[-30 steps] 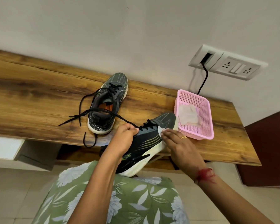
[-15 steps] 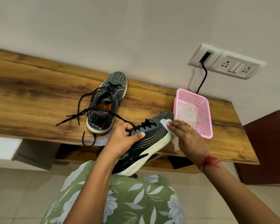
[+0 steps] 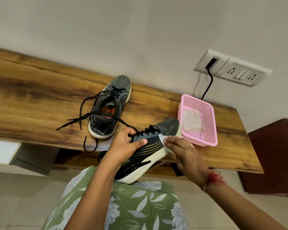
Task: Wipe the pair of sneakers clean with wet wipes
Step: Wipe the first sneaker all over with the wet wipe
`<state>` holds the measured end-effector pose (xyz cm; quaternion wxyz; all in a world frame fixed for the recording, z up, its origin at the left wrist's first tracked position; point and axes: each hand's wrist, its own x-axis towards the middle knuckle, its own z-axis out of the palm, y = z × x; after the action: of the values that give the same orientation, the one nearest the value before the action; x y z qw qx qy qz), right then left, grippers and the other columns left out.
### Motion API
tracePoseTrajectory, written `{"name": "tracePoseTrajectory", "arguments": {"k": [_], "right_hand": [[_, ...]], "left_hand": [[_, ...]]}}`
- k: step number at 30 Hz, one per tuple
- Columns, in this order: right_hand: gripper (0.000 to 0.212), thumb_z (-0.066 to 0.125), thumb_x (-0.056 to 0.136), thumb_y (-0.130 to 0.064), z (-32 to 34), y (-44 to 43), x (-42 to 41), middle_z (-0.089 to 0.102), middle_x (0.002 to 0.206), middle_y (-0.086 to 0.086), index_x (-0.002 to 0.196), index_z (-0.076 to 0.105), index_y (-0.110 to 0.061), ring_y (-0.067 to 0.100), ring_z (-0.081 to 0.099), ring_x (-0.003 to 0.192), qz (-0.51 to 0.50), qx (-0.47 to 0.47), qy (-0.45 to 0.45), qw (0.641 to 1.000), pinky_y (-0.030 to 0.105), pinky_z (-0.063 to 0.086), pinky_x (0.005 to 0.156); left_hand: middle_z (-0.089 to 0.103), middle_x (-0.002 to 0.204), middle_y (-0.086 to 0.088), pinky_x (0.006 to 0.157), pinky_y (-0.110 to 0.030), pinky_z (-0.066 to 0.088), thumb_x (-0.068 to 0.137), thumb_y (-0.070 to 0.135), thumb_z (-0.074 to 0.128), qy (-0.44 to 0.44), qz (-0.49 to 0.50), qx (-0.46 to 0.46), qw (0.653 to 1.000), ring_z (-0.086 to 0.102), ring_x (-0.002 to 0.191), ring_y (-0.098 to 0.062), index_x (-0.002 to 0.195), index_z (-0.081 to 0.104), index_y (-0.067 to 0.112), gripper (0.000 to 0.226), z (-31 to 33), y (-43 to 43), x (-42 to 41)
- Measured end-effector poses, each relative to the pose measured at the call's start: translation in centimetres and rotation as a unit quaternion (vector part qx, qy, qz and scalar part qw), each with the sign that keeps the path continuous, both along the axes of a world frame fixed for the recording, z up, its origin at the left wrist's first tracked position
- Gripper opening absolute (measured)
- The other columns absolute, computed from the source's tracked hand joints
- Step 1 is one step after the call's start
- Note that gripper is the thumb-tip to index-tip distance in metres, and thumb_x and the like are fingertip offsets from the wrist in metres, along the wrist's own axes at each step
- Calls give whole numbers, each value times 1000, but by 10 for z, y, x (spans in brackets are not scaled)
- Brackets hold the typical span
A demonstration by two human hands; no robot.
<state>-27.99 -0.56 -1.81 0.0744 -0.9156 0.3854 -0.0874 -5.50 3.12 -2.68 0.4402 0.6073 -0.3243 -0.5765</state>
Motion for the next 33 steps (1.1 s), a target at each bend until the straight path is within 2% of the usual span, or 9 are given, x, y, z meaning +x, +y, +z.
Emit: {"name": "tracePoseTrajectory", "arguments": {"k": [3,6,12,15,19,21,24,29,33], "right_hand": [[42,58,74,0,2,-11,-2,64,117,10,114,65,-7,29,55,115,-6,-20,11,1000,46,45,96],[41,44,80,-12,4,-27,-1,63,117,14,114,65,-2,36,56,113,-56,-56,-3,997,52,48,91],[55,70,65,8,-3,19,16,60,122,12,119,61,-4,29,55,116,-14,-47,7,999,42,39,100],[46,65,69,10,-3,-14,3,65,116,12,113,66,-5,34,57,114,-64,-83,23,994,45,40,97],[43,44,81,9,19,-24,6,62,115,-1,111,68,-9,19,51,112,-190,6,-117,975,30,39,96],[41,44,87,10,40,-29,8,57,113,-8,115,65,-10,13,49,108,-252,43,-220,942,26,37,92],[38,37,94,3,61,-54,4,60,113,0,119,62,-10,16,54,103,-319,111,-327,883,28,45,84],[39,35,90,3,64,-89,-7,69,104,9,106,68,-11,25,66,92,-361,165,-370,840,40,55,78],[37,41,89,6,55,-91,0,69,103,7,105,70,-11,26,63,97,-362,151,-355,849,36,51,82]], "left_hand": [[71,76,-7,59,-28,57,81,10,73,3,-10,-1,1000,69,63,-15,90,54,12,22,1,1,-1],[71,76,-6,58,-26,56,81,9,73,14,-8,-1,1000,69,64,-14,90,54,12,21,2,2,-1],[69,72,-6,53,-23,52,80,7,73,5,-7,-2,1000,67,59,-11,87,54,11,21,1,1,-1],[70,75,-7,58,-26,55,80,7,74,9,-11,-7,1000,68,62,-12,88,54,11,21,0,2,-4],[71,82,-11,68,-33,56,80,10,74,6,-7,0,1000,69,72,-20,92,55,10,22,-2,2,-2],[71,84,-14,65,-30,56,81,10,73,20,-3,7,1000,68,72,-21,94,55,9,23,-1,2,1],[70,90,-18,73,-37,57,81,11,74,21,-10,15,1000,69,79,-27,100,55,6,28,-3,1,2],[70,93,-20,83,-47,56,80,15,76,7,-16,25,1000,69,87,-33,101,55,7,31,-7,0,2],[69,98,-21,86,-49,55,79,18,77,6,-14,33,999,68,91,-33,103,55,9,34,-9,-1,4]]}}
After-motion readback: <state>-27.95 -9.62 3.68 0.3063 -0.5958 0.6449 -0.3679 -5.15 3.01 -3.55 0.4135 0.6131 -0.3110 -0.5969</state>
